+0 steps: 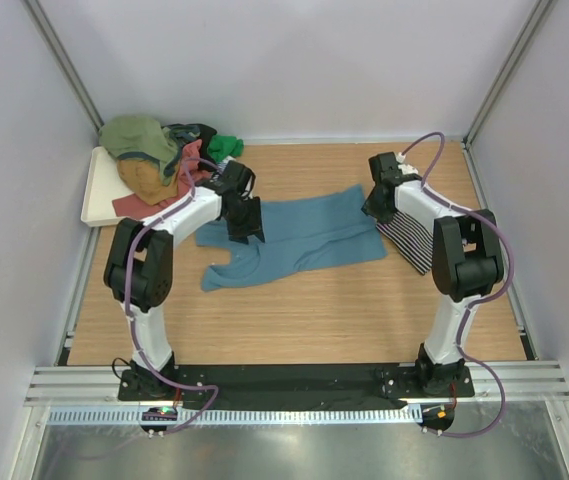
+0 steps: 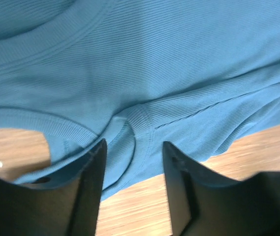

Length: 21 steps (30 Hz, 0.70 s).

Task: Fold and stack the tank tops

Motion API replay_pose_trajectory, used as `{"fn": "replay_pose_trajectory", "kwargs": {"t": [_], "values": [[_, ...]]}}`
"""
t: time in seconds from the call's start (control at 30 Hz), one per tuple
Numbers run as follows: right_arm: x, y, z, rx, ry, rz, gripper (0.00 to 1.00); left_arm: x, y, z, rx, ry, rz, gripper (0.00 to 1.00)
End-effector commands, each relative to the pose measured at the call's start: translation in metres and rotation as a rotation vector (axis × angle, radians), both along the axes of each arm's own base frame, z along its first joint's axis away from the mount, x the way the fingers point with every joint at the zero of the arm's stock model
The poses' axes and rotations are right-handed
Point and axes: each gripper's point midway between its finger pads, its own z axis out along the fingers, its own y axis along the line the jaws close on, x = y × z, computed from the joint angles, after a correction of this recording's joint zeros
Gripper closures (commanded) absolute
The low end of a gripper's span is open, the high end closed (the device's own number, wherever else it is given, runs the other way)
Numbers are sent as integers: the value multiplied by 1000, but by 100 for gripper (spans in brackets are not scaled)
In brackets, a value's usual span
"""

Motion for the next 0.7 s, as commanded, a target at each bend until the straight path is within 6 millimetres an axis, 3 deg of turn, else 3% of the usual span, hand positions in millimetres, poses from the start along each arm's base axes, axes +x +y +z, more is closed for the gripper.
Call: {"fn": "replay_pose_trajectory", "kwargs": {"t": [0.0, 0.07, 0.1, 0.17, 0.23, 0.27, 0.3, 0.33, 0.4, 0.43, 0.47, 0.53, 0.57, 0.67], "values": [[26, -2, 48, 12, -161, -18, 55, 7, 14, 43, 17, -123, 39, 48], [19, -5, 50, 5, -166, -15, 50, 2, 24, 61, 27, -183, 70, 43], [16, -6, 64, 10, -198, -15, 47, -1, 27, 66, 27, -195, 82, 42], [0, -8, 59, 9, -188, -4, 45, -14, 33, 76, 15, -222, 98, 42], [-14, -9, 70, 23, -215, 4, 45, -30, 40, 69, 6, -205, 122, 42], [-27, -10, 58, 23, -194, 14, 46, -37, 43, 78, -10, -230, 134, 43], [-34, -7, 67, 50, -220, 33, 47, -42, 44, 81, -30, -237, 155, 43], [-48, -7, 54, 53, -194, 38, 49, -55, 50, 78, -36, -237, 169, 44], [-60, -8, 50, 64, -192, 42, 54, -62, 59, 78, -59, -248, 206, 48], [-70, -8, 45, 66, -185, 46, 55, -72, 65, 66, -58, -221, 229, 52], [-74, -8, 44, 70, -186, 49, 57, -74, 72, 73, -82, -246, 253, 52], [-82, -11, 36, 68, -172, 49, 57, -84, 86, 61, -88, -218, 303, 53], [-85, -12, 33, 63, -165, 50, 57, -86, 88, 64, -108, -234, 315, 52], [-88, -12, 22, 53, -142, 60, 57, -95, 102, 49, -119, -219, 376, 42]]}}
